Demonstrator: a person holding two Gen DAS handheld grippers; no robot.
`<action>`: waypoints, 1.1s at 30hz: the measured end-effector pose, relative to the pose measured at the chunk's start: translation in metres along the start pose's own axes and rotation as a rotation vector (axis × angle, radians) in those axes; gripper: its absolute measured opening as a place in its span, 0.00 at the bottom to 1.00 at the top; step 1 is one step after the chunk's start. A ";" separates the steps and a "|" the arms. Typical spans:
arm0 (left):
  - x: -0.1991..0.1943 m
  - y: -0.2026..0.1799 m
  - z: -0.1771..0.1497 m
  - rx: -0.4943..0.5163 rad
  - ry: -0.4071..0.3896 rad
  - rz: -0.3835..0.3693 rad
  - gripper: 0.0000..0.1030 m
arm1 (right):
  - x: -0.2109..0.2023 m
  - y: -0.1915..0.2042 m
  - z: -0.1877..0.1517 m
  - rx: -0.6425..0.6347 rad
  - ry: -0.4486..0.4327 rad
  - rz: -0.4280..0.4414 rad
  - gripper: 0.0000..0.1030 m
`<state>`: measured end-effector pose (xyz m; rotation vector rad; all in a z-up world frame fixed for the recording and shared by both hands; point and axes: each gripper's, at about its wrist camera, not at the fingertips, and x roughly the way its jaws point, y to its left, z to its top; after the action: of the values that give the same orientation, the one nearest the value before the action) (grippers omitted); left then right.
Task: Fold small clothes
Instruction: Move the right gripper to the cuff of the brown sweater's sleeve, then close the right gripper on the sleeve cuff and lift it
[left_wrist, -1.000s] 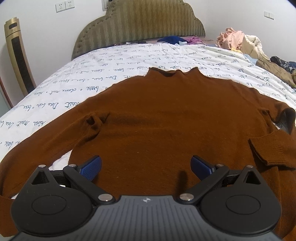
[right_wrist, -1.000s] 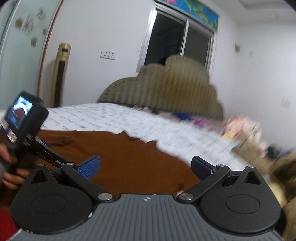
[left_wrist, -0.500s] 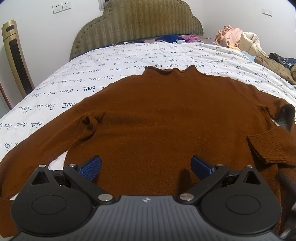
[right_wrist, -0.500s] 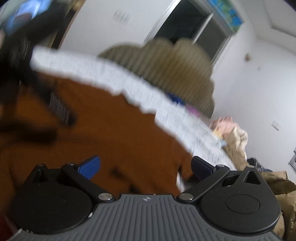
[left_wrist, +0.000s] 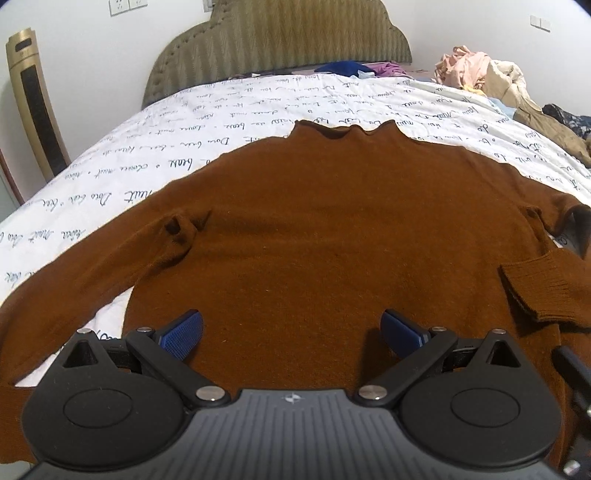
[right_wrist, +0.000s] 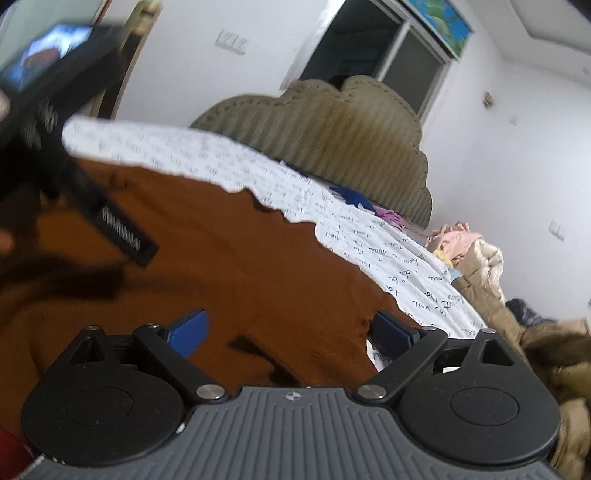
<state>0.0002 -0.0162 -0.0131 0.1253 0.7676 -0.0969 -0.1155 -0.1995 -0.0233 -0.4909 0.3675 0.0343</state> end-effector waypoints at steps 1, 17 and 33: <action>-0.001 0.000 0.000 0.003 -0.004 0.006 1.00 | 0.006 0.001 0.000 -0.013 0.023 -0.003 0.89; 0.002 -0.004 -0.002 0.027 0.005 0.023 1.00 | 0.050 0.020 -0.016 -0.131 0.104 -0.060 0.39; 0.003 -0.003 -0.003 0.034 0.009 0.037 1.00 | 0.046 -0.029 -0.023 0.002 0.062 -0.141 0.06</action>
<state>0.0004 -0.0188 -0.0174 0.1728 0.7725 -0.0740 -0.0765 -0.2383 -0.0456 -0.5153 0.3926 -0.1181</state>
